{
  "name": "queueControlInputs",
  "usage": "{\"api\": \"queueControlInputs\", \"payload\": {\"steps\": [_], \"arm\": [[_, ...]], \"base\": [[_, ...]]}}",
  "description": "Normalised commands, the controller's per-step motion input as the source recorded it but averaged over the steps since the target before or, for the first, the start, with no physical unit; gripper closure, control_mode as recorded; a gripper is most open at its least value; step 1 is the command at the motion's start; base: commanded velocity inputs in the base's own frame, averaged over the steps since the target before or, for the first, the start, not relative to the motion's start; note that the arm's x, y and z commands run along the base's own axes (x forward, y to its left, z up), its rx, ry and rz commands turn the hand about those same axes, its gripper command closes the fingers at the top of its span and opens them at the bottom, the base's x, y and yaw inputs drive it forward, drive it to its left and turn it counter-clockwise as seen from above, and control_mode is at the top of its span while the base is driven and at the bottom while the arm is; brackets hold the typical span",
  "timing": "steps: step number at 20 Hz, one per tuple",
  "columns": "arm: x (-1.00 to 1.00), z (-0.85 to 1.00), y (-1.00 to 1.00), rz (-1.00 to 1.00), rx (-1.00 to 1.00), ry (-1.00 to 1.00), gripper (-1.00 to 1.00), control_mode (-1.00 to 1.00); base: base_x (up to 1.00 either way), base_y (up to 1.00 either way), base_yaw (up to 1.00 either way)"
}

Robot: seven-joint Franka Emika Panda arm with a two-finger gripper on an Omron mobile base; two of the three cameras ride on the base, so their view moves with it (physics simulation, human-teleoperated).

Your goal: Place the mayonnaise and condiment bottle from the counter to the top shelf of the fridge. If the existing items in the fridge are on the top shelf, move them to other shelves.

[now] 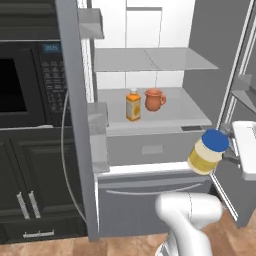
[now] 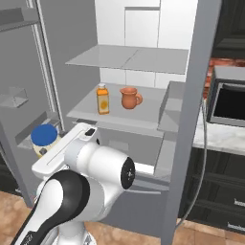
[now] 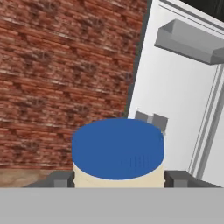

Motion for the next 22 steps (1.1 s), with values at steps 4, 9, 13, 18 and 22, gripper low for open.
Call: {"api": "queueControlInputs", "payload": {"steps": [4, 9, 13, 18, 22], "arm": [[0.0, 0.0, 0.0, 0.0, 0.0, 0.0, 1.0, 1.0], [0.0, 0.0, 0.0, 0.0, 0.0, 0.0, 1.0, 1.0], [0.0, 0.0, 0.0, 0.0, 0.0, 0.0, 1.0, 1.0], [0.0, 0.0, 0.0, 0.0, 0.0, 0.0, 1.0, 1.0], [0.0, 0.0, 0.0, 0.0, 0.0, 0.0, 1.0, 1.0]], "base": [[0.53, 0.28, -0.02], [0.42, 0.5, -0.01], [0.62, 0.23, -0.01], [0.65, 0.01, -0.01], [0.63, 0.01, -0.04]]}}
